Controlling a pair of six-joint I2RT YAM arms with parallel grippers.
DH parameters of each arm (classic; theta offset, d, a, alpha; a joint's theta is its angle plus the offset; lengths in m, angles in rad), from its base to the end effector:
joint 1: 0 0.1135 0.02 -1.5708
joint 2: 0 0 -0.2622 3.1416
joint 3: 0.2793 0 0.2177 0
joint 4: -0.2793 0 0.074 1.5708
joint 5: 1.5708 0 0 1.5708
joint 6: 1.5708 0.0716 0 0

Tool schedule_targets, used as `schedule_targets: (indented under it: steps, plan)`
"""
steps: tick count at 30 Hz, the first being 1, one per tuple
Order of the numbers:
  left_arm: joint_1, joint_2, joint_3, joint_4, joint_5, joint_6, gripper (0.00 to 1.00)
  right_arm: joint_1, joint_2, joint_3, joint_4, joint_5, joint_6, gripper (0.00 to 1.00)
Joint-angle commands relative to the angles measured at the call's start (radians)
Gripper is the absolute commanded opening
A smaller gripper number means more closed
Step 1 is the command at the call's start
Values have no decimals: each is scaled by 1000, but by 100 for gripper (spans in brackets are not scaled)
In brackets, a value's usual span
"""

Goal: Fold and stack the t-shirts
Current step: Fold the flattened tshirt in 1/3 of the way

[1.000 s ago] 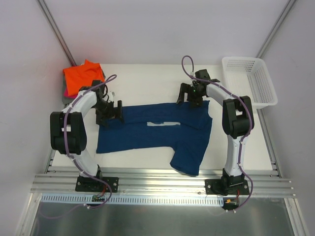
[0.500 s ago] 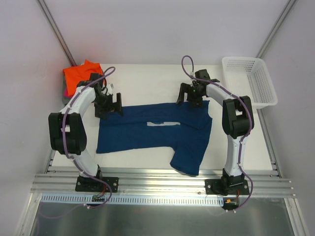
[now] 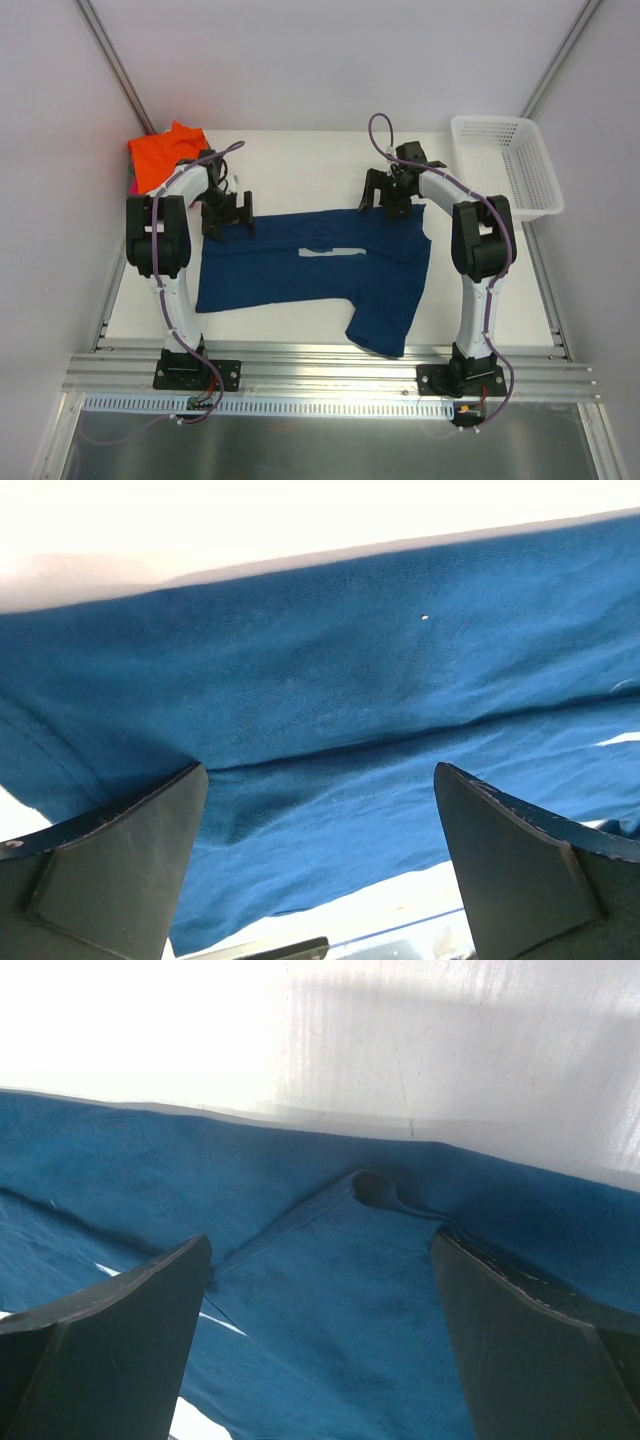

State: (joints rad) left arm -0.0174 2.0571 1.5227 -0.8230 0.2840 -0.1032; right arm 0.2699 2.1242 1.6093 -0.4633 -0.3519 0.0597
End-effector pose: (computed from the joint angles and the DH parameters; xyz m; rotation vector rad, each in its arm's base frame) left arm 0.3830 -0.0267 0.1509 -0.0804 2.9144 -0.4348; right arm 0.4256 0.1433 0.1686 -0.4061 2.5271 0.5762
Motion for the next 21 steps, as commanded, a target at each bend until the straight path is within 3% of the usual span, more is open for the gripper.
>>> schedule_targets:
  steps: [1, 16, 21]
  plan:
    - [10, -2, 21, -22, 17, 17, 99, 11, -47, -12, -9, 1, -1, 97]
    - [10, -331, -393, -16, 81, -7, 99, 17, -15, 27, -3, -4, 12, 97]
    - [8, -365, -424, -10, 75, -10, 99, 22, -17, 29, 3, -7, 15, 97]
